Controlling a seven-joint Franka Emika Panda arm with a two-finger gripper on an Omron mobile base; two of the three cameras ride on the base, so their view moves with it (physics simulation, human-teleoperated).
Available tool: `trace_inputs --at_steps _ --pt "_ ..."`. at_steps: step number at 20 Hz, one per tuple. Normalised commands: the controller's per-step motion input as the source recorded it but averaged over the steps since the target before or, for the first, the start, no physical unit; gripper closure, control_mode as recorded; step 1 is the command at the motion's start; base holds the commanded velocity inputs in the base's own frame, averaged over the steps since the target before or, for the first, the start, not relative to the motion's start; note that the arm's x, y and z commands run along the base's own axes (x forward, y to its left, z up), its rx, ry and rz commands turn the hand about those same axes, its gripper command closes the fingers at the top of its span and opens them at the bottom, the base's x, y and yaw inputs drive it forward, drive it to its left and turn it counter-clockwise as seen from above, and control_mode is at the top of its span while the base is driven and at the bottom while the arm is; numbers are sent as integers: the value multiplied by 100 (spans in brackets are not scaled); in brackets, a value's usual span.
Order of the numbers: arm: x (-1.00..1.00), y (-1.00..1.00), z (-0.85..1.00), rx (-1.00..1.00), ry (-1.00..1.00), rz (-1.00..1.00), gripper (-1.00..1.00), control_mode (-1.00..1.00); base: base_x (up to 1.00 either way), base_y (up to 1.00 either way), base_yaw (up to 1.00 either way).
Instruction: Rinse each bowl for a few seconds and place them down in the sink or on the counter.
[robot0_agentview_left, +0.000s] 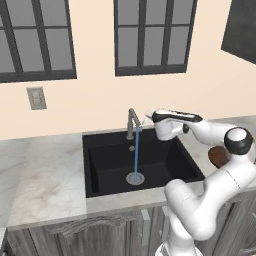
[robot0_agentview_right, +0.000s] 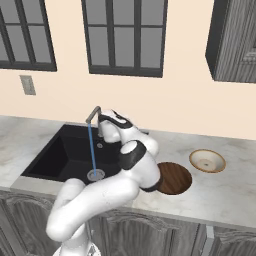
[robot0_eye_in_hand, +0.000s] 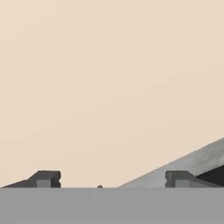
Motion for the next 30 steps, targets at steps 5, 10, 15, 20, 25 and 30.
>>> trace_inputs --at_steps 5,10,15,20,25,30 --pt "-33 -12 61 3 20 -16 -100 -100 0 0 0" --pt "-50 -17 52 6 7 -20 -100 -100 0 0 0" --pt "-45 -19 59 14 2 -28 -100 -100 0 0 0" --pt "-46 -20 56 17 2 -30 -100 -100 0 0 0" --pt "-56 -18 68 21 0 -28 -100 -100 0 0 0" --pt "-53 -20 73 27 1 -28 -100 -100 0 0 0"
